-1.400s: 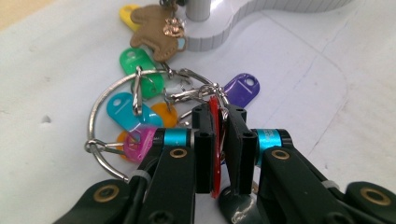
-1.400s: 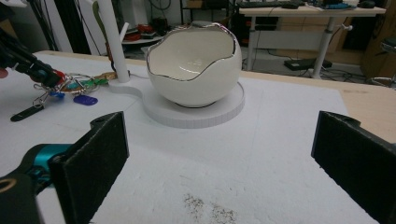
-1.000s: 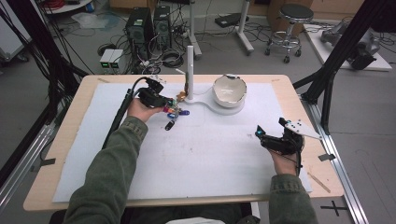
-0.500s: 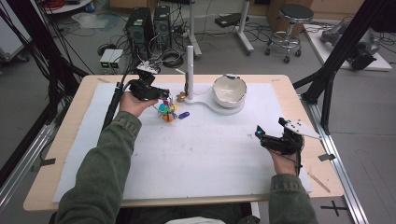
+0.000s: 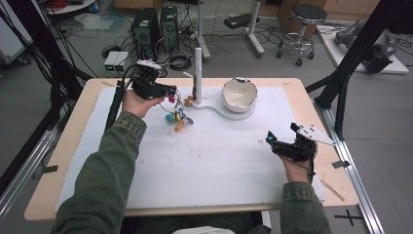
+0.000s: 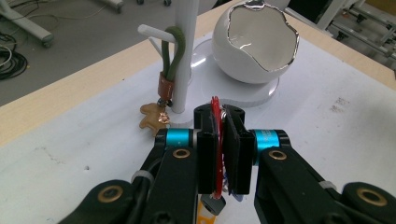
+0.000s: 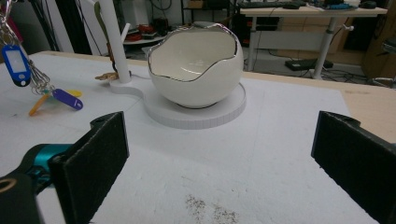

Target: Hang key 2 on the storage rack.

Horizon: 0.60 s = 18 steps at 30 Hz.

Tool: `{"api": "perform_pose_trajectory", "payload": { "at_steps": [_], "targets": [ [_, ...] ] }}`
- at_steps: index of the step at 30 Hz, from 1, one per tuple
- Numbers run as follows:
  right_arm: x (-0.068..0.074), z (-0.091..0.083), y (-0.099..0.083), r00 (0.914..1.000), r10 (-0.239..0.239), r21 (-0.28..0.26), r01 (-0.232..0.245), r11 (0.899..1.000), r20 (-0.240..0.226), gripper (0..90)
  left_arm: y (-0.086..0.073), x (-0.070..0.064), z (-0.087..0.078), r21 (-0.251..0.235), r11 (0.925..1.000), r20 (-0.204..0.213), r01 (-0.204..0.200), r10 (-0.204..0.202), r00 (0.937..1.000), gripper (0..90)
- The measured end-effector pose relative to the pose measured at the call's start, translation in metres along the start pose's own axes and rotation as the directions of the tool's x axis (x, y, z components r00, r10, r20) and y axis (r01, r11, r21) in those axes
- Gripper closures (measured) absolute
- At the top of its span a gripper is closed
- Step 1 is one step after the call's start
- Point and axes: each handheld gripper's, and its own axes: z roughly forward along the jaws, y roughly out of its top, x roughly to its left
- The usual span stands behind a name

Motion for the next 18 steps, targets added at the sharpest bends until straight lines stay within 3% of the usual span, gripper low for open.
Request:
{"api": "perform_pose_trajectory", "payload": {
  "at_steps": [7, 11, 18],
  "targets": [
    [0.000, 0.000, 0.000, 1.0000, 0.001, -0.001, -0.001, 1.000, -0.001, 3.1, 0.012, -0.005, -0.006, -0.010, 0.9998, -0.004, -0.016, 0.016, 0.9999, 84.0],
    [0.000, -0.001, 0.000, 1.0000, 0.005, -0.004, -0.005, 1.000, 0.001, 3.0, 0.018, -0.008, -0.010, -0.033, 0.9995, 0.008, -0.003, 0.003, 1.0000, 84.0],
    [0.000, -0.001, 0.000, 1.0000, 0.008, -0.003, -0.008, 1.000, 0.000, 3.0, 0.032, -0.011, -0.017, -0.040, 0.9991, -0.013, -0.013, 0.012, 0.9998, 84.0]
  ]
}}
